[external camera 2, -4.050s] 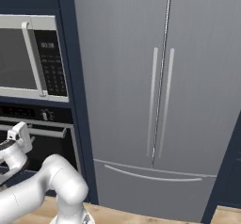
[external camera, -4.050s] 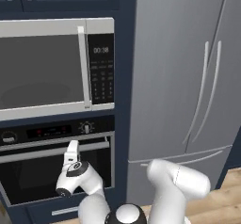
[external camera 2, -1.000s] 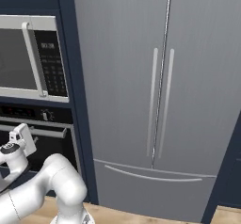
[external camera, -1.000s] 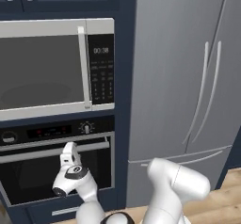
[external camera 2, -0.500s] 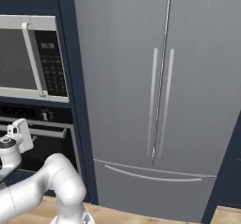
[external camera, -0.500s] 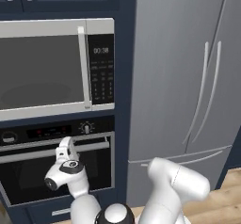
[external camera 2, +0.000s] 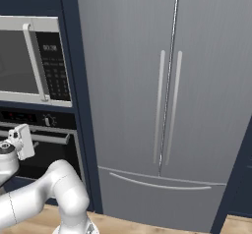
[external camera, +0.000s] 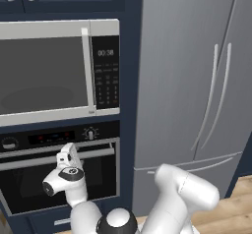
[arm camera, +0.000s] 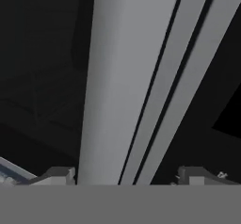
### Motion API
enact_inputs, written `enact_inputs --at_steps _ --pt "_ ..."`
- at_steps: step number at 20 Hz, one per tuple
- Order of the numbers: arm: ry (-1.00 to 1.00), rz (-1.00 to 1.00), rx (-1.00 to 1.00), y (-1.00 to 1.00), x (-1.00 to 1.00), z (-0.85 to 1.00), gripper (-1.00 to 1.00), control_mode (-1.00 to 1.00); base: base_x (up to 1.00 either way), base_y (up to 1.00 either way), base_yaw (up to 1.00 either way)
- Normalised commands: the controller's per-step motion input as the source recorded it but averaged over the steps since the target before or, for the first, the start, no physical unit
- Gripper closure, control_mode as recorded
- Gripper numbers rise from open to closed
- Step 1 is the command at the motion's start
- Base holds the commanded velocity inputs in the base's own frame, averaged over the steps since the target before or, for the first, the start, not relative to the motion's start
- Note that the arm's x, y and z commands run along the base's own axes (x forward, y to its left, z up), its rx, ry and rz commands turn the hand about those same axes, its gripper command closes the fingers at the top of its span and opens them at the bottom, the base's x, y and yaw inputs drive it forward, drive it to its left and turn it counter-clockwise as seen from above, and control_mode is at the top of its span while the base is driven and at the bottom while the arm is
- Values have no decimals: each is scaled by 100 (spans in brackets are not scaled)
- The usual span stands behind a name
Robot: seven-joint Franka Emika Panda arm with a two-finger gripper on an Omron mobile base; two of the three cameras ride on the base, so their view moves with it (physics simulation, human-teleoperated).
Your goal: Take the baked cake out of the oven and place it on the plate for cooling. Then close the oven door.
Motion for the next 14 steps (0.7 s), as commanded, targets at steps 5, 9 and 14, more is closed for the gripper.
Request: enact_inputs --at_steps 5,9,14 --pt "0 -4 0 -16 15 -39 -100 -100 0 0 0" --pt "0 -5 -3 -10 -29 -43 -100 -100 0 0 0" --pt "0 -2 0 -21 17 -11 -100 -100 0 0 0"
